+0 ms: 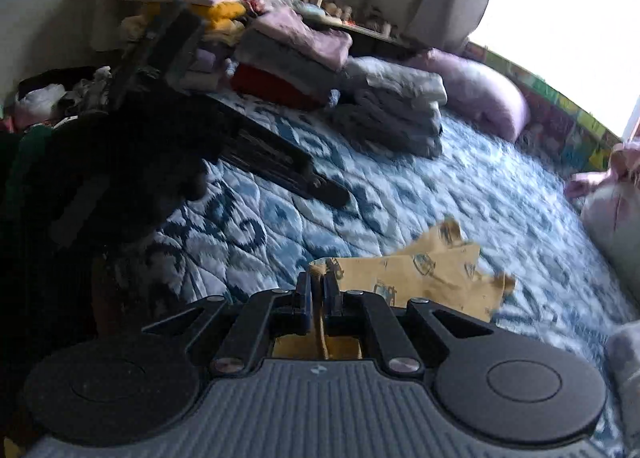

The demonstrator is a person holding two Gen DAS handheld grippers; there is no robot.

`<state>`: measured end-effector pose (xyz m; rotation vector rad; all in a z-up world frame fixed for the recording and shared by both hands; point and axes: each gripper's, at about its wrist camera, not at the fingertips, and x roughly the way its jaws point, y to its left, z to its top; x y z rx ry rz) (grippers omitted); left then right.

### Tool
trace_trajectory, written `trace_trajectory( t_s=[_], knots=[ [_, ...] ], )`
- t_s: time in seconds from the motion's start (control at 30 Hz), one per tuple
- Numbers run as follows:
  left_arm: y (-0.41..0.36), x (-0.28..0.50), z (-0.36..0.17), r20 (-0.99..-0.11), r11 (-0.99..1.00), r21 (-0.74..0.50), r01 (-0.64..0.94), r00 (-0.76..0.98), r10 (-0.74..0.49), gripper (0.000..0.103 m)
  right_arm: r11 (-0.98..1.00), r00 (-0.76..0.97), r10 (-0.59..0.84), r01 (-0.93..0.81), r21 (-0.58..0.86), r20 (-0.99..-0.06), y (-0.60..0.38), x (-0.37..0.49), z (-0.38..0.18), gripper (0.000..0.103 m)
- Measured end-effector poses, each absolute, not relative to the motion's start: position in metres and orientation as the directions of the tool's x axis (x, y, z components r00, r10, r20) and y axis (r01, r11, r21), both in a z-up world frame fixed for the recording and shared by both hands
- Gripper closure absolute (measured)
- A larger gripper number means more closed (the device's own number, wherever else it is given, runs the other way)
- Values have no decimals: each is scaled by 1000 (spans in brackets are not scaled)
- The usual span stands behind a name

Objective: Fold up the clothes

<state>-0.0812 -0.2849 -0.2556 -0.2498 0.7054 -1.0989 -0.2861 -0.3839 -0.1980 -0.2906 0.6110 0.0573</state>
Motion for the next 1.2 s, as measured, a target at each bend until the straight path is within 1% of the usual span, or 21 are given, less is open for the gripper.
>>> trace_trajectory(
  t_s=[0.07,0.2,0.33,0.53,0.7,0.77,0.83,0.87,0.9,0.93,1.03,1.07,1.1,1.2],
  knots=[
    [-285,-81,-256,-399,454,-519,724,265,-878,60,958,820,11,-172,-228,-572,-381,-289,-200,96],
    [-286,-81,-258,-404,456,-518,724,263,-876,60,943,790,26,-223,-248,-612,-375,-291,-219,96],
    [-287,-82,-259,-410,460,-515,723,263,-873,60,939,780,8,-221,-263,-626,-376,-297,-228,96],
    [-291,-83,-261,-418,457,-511,728,254,-872,60,897,746,-24,-277,-344,-665,-370,-304,-237,96],
    [-297,-85,-263,-430,455,-502,736,245,-869,60,897,718,-40,-280,-341,-695,-362,-302,-249,96],
    [-299,-85,-264,-435,456,-499,737,242,-867,60,881,697,-73,-291,-374,-713,-355,-300,-259,96],
    [-301,-85,-264,-440,457,-496,738,240,-865,60,873,703,-88,-286,-394,-706,-351,-304,-264,92],
    [-303,-85,-265,-443,458,-494,739,240,-864,60,881,707,-87,-274,-386,-702,-352,-307,-264,87],
    [-304,-84,-265,-446,459,-493,739,239,-863,60,888,712,-87,-262,-378,-697,-353,-310,-263,84],
    [-307,-83,-266,-449,461,-492,739,238,-861,60,893,720,-91,-246,-377,-688,-354,-313,-261,83],
    [-315,-79,-268,-461,467,-488,737,237,-855,60,901,753,-119,-192,-388,-647,-356,-325,-253,74],
    [-319,-77,-270,-466,470,-487,736,236,-852,60,899,762,-134,-176,-402,-634,-357,-329,-252,67],
    [-322,-75,-271,-472,473,-486,735,235,-850,60,895,768,-151,-161,-416,-622,-358,-332,-252,65],
    [-334,-68,-275,-487,478,-500,722,222,-845,60,891,774,-180,-134,-434,-608,-361,-338,-253,62]
  ],
)
